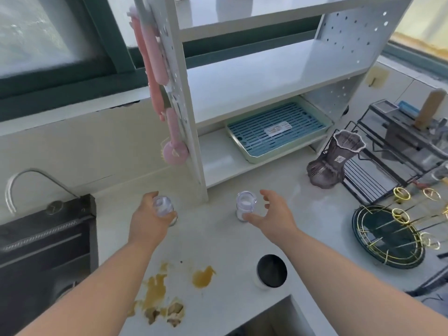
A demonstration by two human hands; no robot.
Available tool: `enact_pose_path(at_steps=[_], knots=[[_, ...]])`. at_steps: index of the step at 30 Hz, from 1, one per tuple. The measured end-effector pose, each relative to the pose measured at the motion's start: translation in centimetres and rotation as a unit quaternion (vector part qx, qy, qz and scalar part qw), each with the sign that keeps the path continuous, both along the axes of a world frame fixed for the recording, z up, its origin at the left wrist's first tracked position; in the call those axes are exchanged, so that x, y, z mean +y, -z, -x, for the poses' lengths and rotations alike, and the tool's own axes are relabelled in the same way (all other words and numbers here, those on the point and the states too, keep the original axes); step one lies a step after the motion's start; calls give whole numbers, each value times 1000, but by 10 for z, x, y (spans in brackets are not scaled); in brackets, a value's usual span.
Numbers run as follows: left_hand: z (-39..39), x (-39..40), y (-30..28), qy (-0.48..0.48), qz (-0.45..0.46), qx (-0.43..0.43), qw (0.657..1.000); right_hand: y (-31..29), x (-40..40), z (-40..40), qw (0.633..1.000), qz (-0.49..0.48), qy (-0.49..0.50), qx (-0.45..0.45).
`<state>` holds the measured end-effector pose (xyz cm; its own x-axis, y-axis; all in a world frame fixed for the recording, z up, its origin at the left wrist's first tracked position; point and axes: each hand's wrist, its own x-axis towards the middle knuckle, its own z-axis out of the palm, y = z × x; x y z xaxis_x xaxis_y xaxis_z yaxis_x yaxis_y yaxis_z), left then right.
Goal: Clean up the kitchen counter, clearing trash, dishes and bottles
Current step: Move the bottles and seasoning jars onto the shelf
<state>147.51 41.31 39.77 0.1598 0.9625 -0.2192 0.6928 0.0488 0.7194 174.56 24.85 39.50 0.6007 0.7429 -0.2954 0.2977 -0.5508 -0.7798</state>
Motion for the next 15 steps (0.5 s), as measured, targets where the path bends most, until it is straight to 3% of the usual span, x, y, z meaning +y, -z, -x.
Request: enact_pose_path(at_steps=[9,15], knots=[[-22,-34,-48,17,-28,-61,998,5,29,7,998,-19,-40,-36],[-26,-40,-114,28,-55,-110,992,-57,27,11,996,-84,-29,-21]])
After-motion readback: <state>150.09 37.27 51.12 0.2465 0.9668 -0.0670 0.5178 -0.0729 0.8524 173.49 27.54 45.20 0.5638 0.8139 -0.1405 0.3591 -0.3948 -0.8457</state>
